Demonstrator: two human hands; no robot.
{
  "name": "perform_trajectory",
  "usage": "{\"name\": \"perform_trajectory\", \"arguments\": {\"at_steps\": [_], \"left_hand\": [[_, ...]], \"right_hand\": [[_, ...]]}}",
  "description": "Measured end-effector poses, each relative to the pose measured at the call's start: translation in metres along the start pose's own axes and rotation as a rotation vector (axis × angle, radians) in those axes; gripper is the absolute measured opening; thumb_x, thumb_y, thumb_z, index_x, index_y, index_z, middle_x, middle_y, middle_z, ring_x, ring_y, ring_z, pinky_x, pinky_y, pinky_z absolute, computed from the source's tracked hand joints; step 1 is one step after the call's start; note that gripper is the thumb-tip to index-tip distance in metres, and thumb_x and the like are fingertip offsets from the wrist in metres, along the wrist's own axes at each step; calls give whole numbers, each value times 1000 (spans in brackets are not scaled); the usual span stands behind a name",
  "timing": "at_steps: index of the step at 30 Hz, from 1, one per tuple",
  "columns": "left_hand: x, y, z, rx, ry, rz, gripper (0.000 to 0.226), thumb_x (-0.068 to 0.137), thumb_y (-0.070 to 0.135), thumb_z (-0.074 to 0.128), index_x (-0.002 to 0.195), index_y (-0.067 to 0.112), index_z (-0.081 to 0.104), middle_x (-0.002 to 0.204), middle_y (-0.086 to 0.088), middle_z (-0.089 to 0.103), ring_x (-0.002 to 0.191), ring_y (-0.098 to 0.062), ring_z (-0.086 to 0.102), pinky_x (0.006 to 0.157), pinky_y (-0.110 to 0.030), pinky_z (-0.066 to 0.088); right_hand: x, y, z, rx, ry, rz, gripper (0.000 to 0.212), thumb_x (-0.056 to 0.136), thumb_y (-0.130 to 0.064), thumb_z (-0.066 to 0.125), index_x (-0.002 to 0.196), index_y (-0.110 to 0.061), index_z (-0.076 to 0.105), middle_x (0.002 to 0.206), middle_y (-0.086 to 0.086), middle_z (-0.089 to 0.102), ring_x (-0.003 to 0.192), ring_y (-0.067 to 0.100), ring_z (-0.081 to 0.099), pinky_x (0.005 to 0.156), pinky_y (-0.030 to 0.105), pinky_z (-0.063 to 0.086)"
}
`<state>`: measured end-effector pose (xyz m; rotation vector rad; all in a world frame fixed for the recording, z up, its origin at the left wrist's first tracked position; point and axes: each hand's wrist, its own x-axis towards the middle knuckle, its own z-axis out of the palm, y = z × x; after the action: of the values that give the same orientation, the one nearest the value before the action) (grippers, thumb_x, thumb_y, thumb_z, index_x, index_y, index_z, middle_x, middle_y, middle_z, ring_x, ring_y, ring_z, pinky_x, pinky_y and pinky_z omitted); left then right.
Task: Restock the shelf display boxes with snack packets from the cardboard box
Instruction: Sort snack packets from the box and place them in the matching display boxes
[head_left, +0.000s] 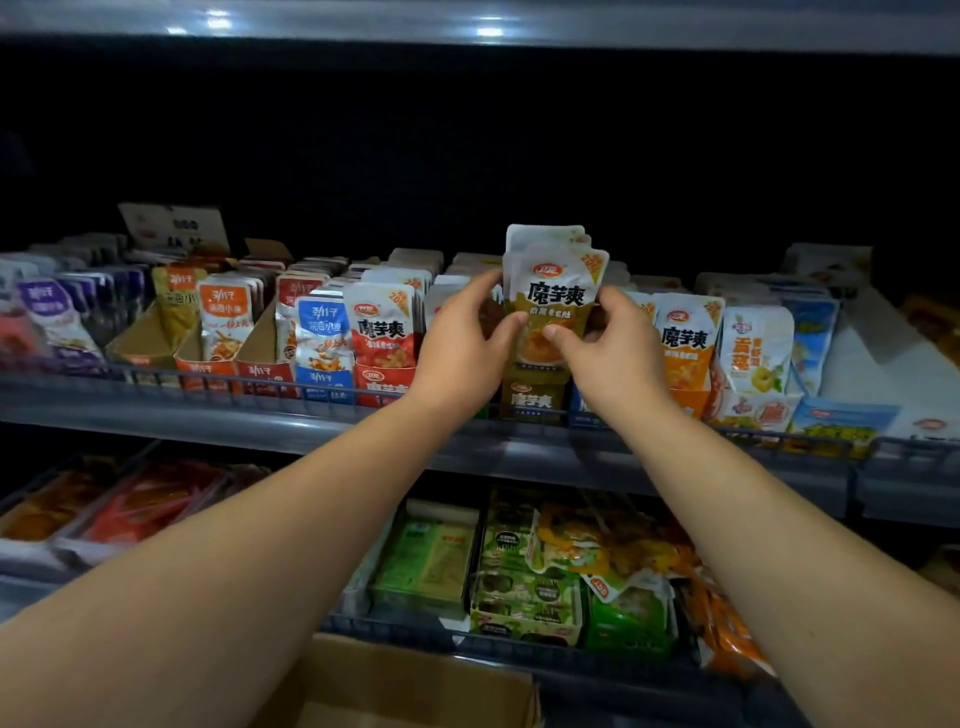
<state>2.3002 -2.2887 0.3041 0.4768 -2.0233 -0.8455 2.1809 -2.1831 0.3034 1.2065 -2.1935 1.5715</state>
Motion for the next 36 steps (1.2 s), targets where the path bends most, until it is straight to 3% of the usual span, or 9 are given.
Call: {"name": "perform_trajectory", "arguments": {"at_steps": [3, 7, 10, 15, 19, 23, 27, 33, 36], "left_hand": [[1, -1, 2, -14, 34, -8, 43, 101, 30, 64, 142, 25, 53, 111, 9, 63, 100, -2, 62, 81, -14, 51], [0, -4, 5, -25, 75, -48, 34, 99, 31, 66, 130, 22, 57, 111, 8, 68, 102, -8, 66, 87, -33, 60], [2, -6, 4, -26, 84, -62, 30, 97, 31, 69, 124, 20, 61, 111, 7, 69, 101, -6, 66, 87, -30, 60], [4, -9, 2, -81, 42, -58, 37, 96, 22, 71, 130, 20, 60, 120, 8, 68, 105, -3, 65, 87, -24, 58], [4, -12, 3, -101, 55, -25, 42, 97, 19, 68, 139, 20, 58, 127, 7, 67, 117, -7, 62, 97, -30, 57], [3, -14, 8, -98, 49, -30, 50, 99, 18, 65, 148, 22, 53, 137, 4, 63, 126, -9, 57, 97, -21, 54], [2, -19, 12, -55, 25, -17, 53, 100, 18, 65, 150, 27, 51, 137, 4, 62, 125, -10, 57, 105, -38, 54], [4, -21, 14, -27, 24, 9, 49, 100, 16, 63, 147, 27, 54, 134, 4, 63, 126, -13, 56, 105, -43, 54], [2, -21, 14, 14, 40, 52, 47, 100, 14, 63, 146, 24, 55, 134, 3, 63, 127, -11, 55, 109, -34, 49]], "right_hand": [[1, -1, 2, -21, 9, -17, 32, 90, -32, 73, 118, -24, 60, 101, -10, 68, 87, 9, 64, 65, 17, 47], [1, -1, 5, -86, 11, -50, 29, 93, -31, 69, 119, -21, 58, 81, -17, 52, 69, -3, 48, 55, 8, 30], [2, -1, 4, -100, 19, -72, 28, 94, -31, 68, 118, -21, 59, 75, -17, 48, 64, -3, 46, 50, 7, 31], [0, -1, 4, -64, 31, -101, 18, 93, -31, 69, 103, -21, 59, 75, -9, 58, 65, 6, 54, 55, 23, 44], [0, -3, 6, -39, 52, -110, 19, 93, -30, 69, 107, -24, 58, 79, -14, 60, 73, -7, 57, 57, 8, 45], [2, -1, 6, -74, 35, -111, 21, 94, -31, 68, 112, -26, 60, 79, -14, 61, 68, -2, 58, 58, 11, 45], [2, 3, 3, -135, -4, -120, 25, 94, -26, 68, 116, -23, 60, 84, -20, 58, 69, -9, 56, 56, 5, 41], [1, 5, 4, -172, 36, -148, 29, 92, -26, 70, 119, -19, 60, 98, -6, 66, 80, 7, 62, 69, 22, 53], [-1, 9, 9, -238, 67, -179, 35, 92, -32, 69, 123, -21, 58, 104, -4, 67, 93, 15, 64, 78, 35, 57]]}}
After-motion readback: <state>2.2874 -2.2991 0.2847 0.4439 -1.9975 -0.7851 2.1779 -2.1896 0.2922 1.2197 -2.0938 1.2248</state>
